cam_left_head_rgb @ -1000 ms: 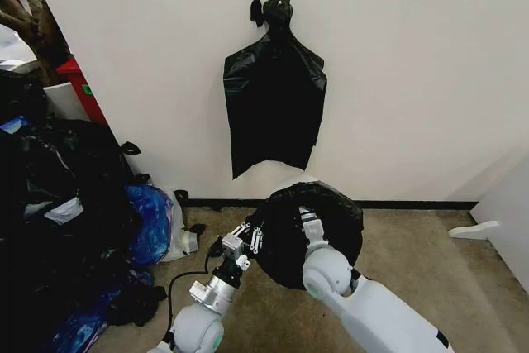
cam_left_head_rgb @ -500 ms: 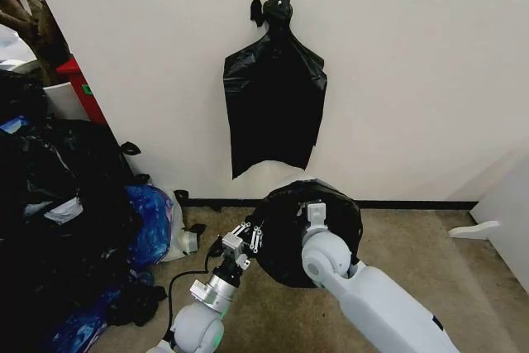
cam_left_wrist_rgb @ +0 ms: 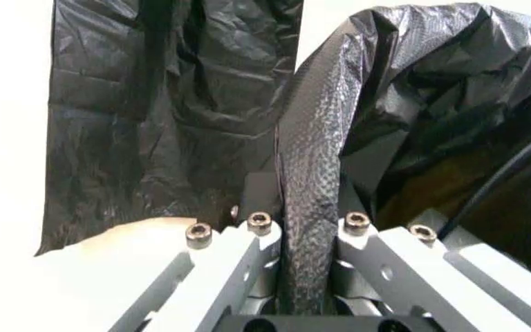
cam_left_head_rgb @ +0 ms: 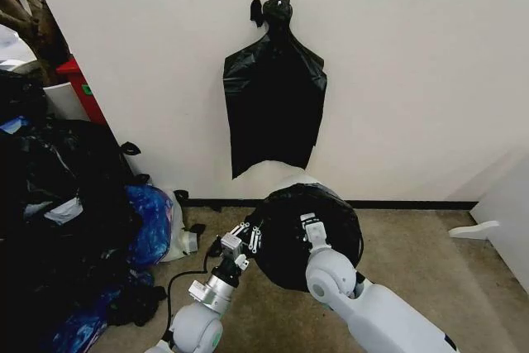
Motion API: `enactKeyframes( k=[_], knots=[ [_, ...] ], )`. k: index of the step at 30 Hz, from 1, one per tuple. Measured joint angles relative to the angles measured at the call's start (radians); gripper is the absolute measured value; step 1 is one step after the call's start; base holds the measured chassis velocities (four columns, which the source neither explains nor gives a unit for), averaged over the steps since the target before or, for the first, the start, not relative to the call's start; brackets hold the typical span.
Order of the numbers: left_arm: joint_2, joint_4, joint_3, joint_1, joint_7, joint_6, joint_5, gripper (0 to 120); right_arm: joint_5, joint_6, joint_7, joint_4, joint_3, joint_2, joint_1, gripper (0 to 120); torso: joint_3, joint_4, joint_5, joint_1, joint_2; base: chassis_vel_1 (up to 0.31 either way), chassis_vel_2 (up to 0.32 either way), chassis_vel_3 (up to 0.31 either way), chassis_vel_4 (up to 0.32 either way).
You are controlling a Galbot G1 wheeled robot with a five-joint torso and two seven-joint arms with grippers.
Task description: Place the garbage bag over the trash bin.
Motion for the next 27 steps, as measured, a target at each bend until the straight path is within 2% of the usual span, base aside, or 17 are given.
enactKeyframes(
  k=[5,8,10,16,19,23,27],
  knots=[
    [0.001,0.0,0.0,0.001,0.0,0.0,0.0,4,-0.038,0.07,-0.043,0.005,0.014,0.005,0.015,0,0.0,0.0001,-0.0001,0.0,0.0,0.0,0.0,0.0,0.0],
    [0.001,0.0,0.0,0.001,0.0,0.0,0.0,4,-0.016,0.193,-0.129,0.021,0.009,0.008,0.02,0,0.0,0.0002,-0.0002,0.0,0.0,0.0,0.0,0.0,0.0],
    [0.001,0.002,-0.001,0.0,0.0,0.0,0.0,4,0.002,0.22,-0.153,0.024,-0.002,0.012,0.02,0,0.0,0.0001,-0.0001,0.0,0.0,0.0,0.0,0.0,0.0],
    [-0.001,0.002,-0.002,0.001,0.0,0.0,0.0,4,0.056,0.209,-0.157,0.022,-0.031,0.021,0.01,0,0.0,0.0002,-0.0002,0.0,0.0,0.0,0.0,0.0,0.0],
    [-0.001,-0.003,-0.011,0.002,0.0,0.0,-0.005,4,0.015,0.116,-0.106,0.027,-0.042,0.012,-0.02,0,0.0,0.0002,-0.0001,0.0,0.0,0.0,0.0,0.0,0.0],
    [-0.001,-0.006,-0.014,-0.003,-0.001,0.001,-0.021,4,-0.045,0.05,-0.061,0.039,-0.026,-0.01,-0.034,0,0.0,0.0001,-0.0001,0.0,0.0,0.0,0.0,0.0,0.0],
    [-0.005,-0.003,-0.015,-0.021,-0.005,0.01,-0.048,4,-0.034,0.078,-0.067,0.108,-0.002,-0.037,-0.067,0,0.0,-0.0001,-0.0001,0.0,0.0,0.0,0.0,0.0,0.0]
  ],
)
